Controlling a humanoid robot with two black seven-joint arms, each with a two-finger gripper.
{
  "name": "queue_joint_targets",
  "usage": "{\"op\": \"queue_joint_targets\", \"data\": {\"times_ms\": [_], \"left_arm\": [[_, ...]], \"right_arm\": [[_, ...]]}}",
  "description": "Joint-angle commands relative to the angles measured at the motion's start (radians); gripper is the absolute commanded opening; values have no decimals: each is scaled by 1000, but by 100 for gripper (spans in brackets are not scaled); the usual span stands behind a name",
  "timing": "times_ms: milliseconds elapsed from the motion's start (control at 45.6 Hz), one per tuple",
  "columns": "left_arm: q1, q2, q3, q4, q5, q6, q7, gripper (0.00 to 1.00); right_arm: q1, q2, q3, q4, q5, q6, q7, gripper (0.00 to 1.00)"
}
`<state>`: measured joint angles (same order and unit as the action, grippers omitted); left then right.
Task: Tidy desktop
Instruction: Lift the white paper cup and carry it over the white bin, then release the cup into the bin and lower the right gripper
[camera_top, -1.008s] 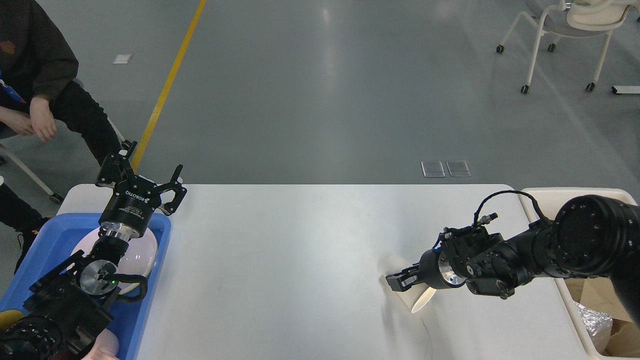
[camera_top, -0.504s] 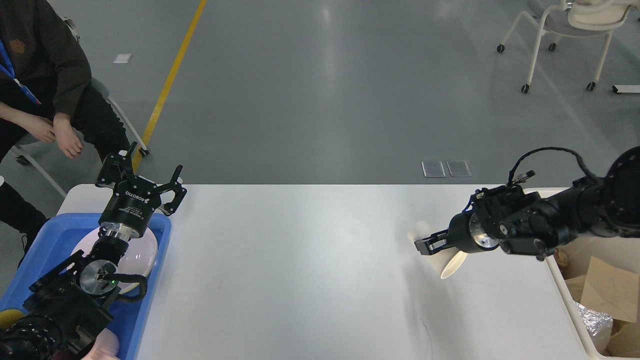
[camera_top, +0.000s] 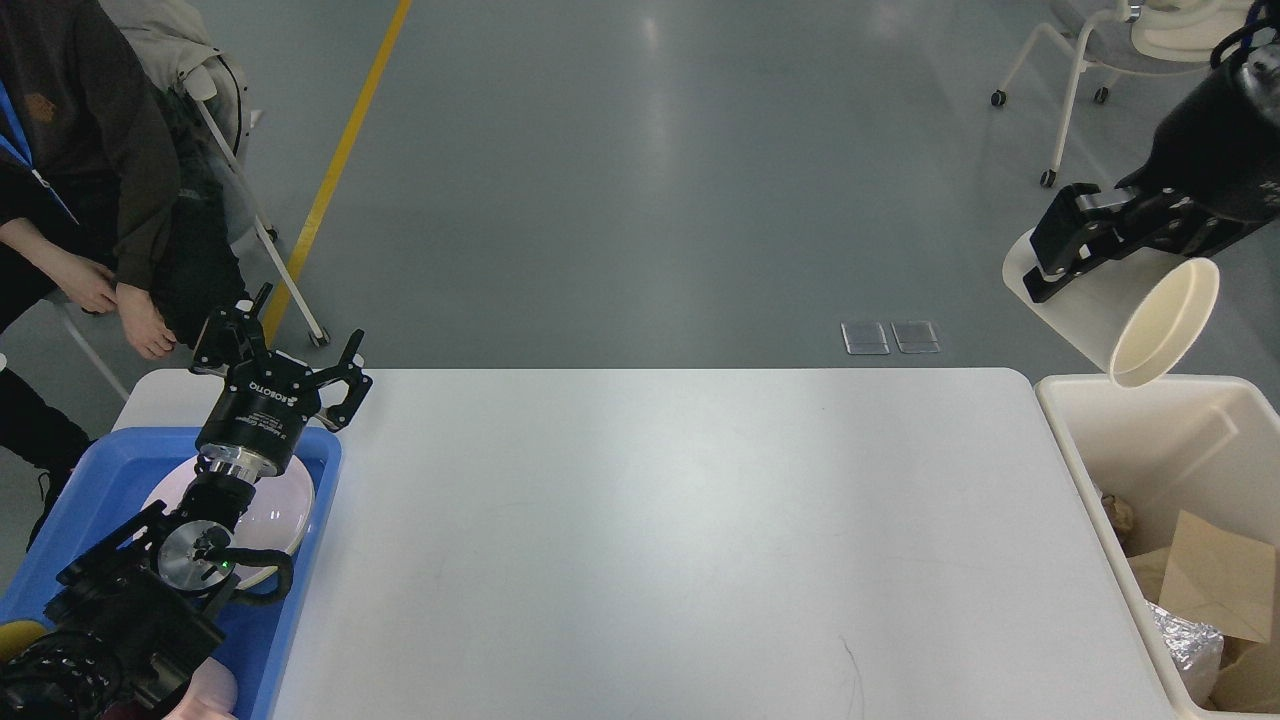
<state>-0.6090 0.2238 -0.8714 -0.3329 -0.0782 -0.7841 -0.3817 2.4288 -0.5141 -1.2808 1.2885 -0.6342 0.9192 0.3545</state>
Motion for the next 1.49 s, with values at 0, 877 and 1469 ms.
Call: {"op": "queue_joint_targets", "data": {"times_ms": [0, 877, 1469], "left_arm": [[0, 0, 0, 0, 0, 0, 0, 100], [-1, -1, 2, 0, 0, 0, -3, 100], [-1, -1, 2, 0, 0, 0, -3, 100]], "right_arm": [[-20, -47, -60, -27, -22, -35, -6, 0], [-1711, 48, 60, -1255, 452, -793, -95, 100], [-1366, 86, 602, -1224, 917, -936, -94, 100]]}}
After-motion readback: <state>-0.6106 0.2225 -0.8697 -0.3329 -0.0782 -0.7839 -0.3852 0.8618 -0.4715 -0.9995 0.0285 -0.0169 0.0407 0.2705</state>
